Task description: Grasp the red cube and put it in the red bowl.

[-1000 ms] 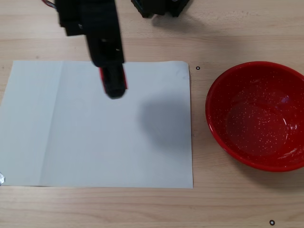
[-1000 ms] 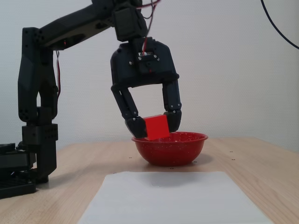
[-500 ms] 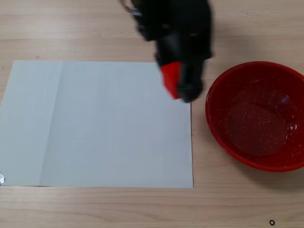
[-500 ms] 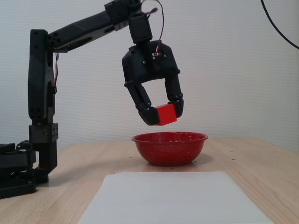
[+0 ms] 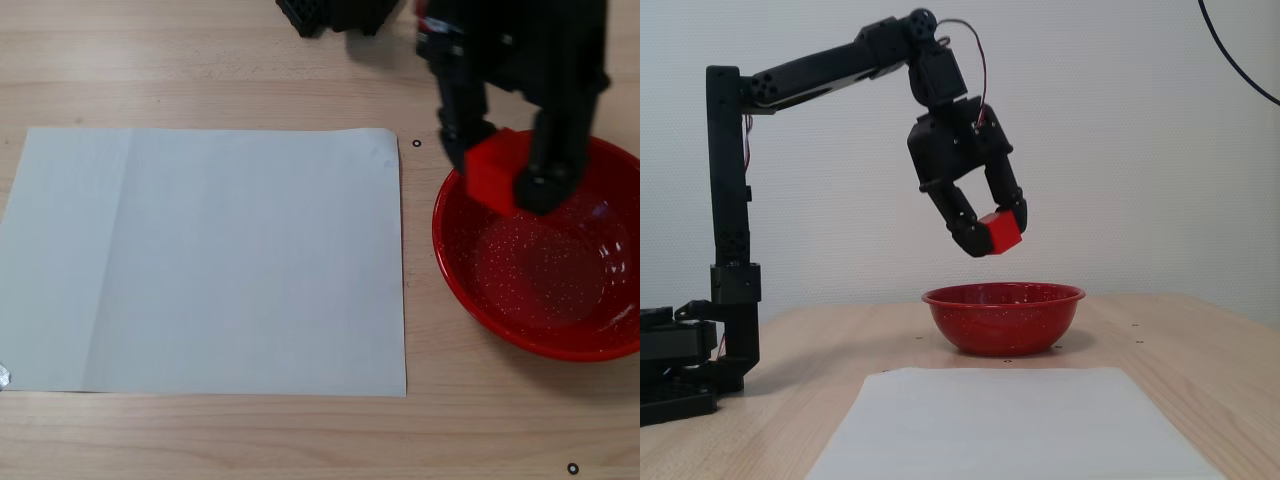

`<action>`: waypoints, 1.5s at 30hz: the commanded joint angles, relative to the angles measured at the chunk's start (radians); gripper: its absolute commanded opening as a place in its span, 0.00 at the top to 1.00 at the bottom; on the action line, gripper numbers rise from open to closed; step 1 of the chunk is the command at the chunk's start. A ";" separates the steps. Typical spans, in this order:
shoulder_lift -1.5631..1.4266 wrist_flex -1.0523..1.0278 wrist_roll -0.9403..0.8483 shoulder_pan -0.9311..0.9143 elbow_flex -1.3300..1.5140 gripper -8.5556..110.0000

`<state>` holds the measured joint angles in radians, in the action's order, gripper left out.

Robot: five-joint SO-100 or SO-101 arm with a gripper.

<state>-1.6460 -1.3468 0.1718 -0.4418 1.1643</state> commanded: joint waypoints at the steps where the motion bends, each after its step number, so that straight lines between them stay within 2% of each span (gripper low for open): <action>1: -0.132 0.066 -0.012 -0.025 -0.021 0.93; 7: -0.115 0.216 -0.028 -0.094 0.083 0.84; 14: -0.103 0.249 -0.051 -0.133 0.133 0.73; 19: -0.101 0.236 -0.061 -0.141 0.123 0.71; 24: -0.101 0.213 -0.061 -0.143 0.089 0.73; 34: -0.144 0.153 -0.037 -0.121 0.054 0.92; 45: -0.278 0.106 -0.044 -0.040 0.133 0.93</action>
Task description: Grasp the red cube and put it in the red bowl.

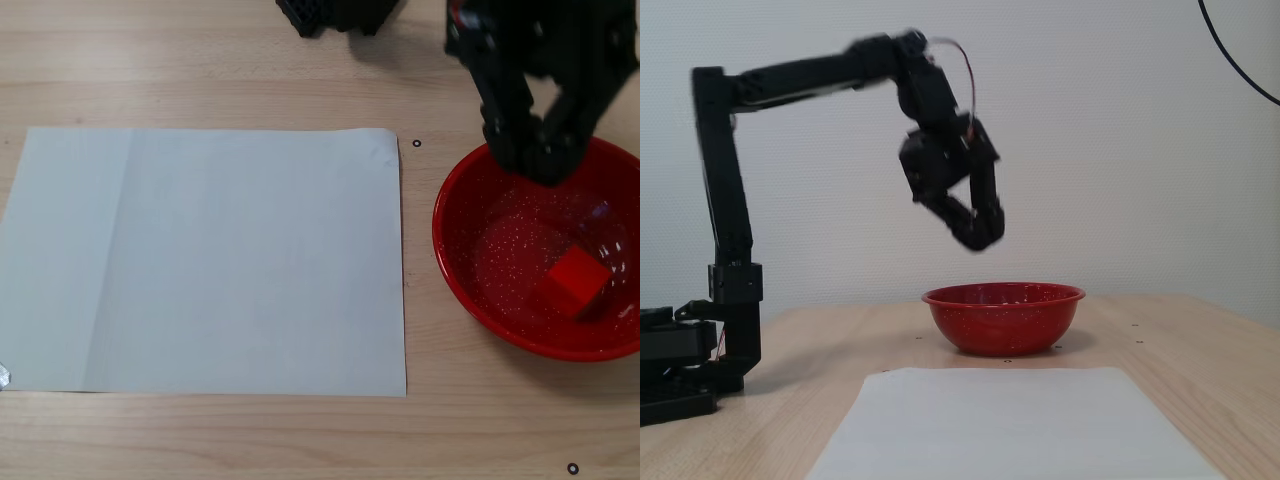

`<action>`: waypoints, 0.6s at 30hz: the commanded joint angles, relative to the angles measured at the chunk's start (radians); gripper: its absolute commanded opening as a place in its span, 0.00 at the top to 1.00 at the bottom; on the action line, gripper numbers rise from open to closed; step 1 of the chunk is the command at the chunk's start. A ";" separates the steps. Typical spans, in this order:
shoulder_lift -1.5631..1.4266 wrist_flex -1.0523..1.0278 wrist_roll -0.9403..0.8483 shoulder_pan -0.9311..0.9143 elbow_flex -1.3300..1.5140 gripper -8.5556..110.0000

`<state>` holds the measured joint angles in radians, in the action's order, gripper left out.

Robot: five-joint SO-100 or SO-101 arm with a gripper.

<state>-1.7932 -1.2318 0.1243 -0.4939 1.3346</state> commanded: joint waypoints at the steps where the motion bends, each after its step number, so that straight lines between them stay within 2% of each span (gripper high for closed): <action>1: -0.146 -0.018 0.003 0.023 -0.031 0.93; 18: -0.433 -0.084 -0.025 0.249 0.179 0.93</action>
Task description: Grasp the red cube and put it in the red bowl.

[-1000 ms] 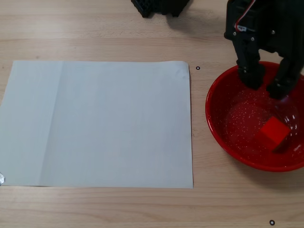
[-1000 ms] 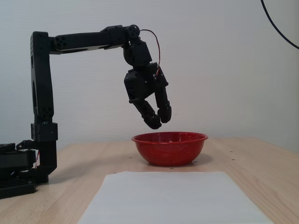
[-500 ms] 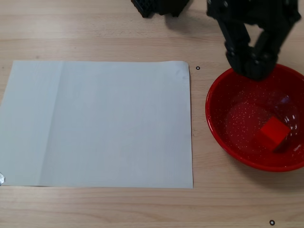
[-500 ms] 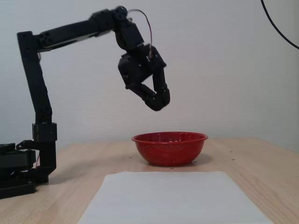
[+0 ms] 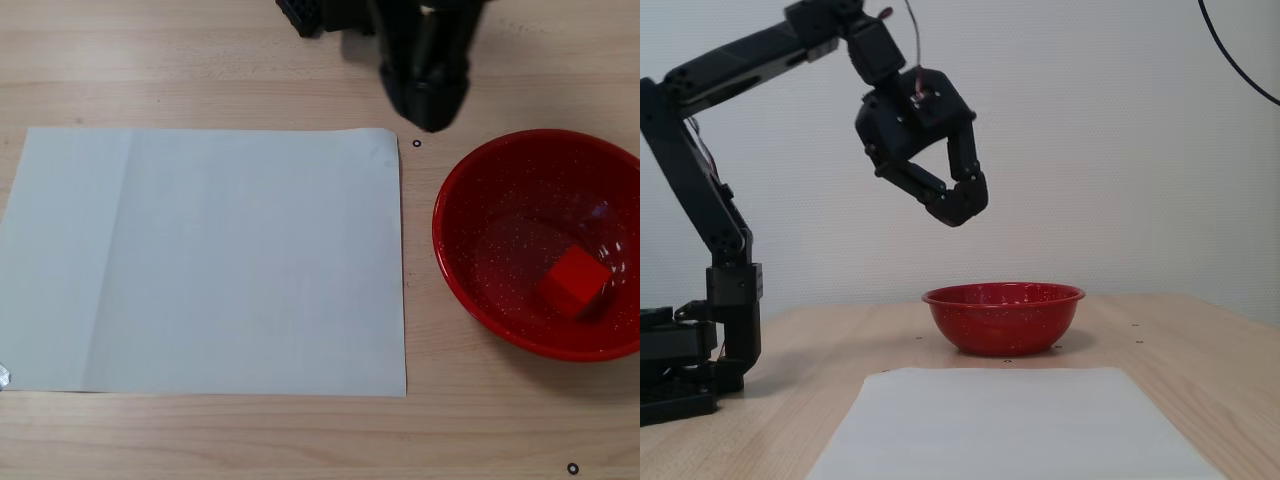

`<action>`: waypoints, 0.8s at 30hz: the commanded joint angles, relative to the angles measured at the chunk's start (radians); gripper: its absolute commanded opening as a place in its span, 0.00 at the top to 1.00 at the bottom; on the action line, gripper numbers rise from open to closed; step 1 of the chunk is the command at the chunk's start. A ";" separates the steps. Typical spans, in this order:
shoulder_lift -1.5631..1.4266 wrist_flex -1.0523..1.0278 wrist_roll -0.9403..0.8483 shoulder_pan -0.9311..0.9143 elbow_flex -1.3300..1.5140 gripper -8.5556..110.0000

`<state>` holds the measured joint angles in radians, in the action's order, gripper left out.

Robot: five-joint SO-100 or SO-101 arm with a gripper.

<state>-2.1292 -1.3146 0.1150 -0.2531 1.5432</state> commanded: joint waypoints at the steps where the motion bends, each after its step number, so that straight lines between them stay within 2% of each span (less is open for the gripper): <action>1: -0.117 0.006 -0.015 0.018 -0.008 0.93; 13: -0.410 0.216 -0.055 0.121 0.397 0.93; 24: -0.726 0.525 -0.109 0.120 0.890 0.93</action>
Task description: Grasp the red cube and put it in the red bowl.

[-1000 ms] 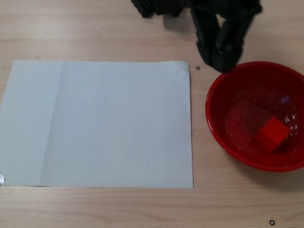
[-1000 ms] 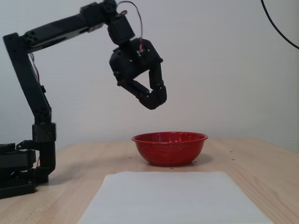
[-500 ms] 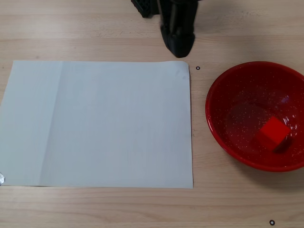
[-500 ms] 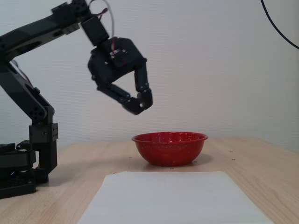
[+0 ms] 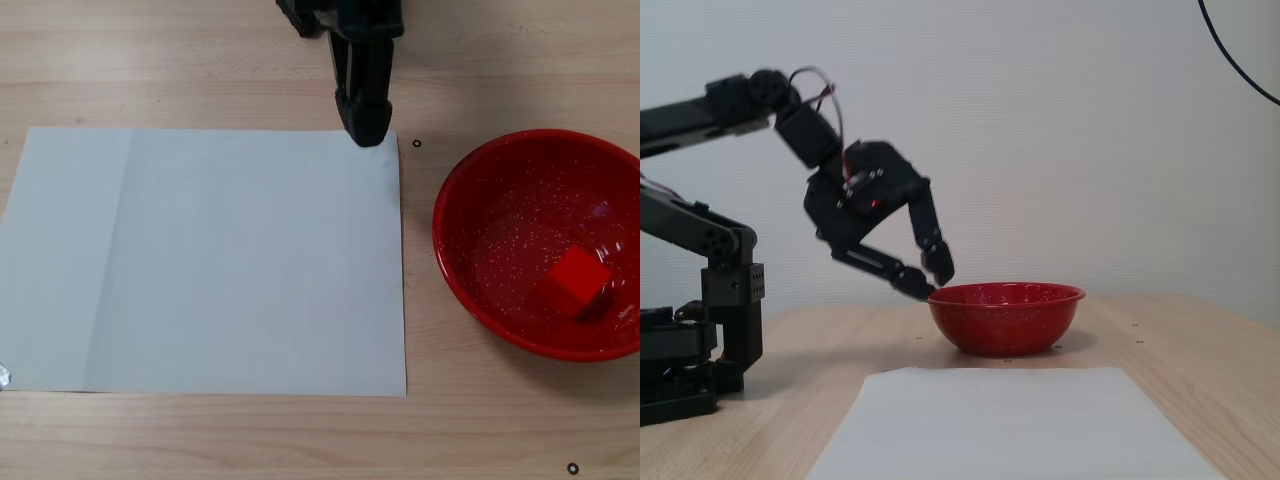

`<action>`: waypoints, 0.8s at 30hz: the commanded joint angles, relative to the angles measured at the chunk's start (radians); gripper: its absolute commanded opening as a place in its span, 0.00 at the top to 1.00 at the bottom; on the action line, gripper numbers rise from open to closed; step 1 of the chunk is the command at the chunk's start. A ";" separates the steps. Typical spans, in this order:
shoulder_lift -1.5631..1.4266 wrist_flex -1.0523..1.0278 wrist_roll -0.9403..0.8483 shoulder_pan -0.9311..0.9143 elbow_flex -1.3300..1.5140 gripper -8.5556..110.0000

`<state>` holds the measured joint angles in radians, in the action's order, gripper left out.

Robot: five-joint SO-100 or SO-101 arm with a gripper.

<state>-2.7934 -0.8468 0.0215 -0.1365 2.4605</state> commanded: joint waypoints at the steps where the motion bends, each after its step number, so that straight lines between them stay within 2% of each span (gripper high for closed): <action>1: -0.089 0.092 -0.020 0.006 0.017 0.93; 18: -0.399 0.584 -0.055 0.014 0.615 0.93; 24: -0.456 0.451 -0.087 0.011 0.643 0.93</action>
<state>-3.2091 -0.3835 -0.0506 -0.1243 3.0986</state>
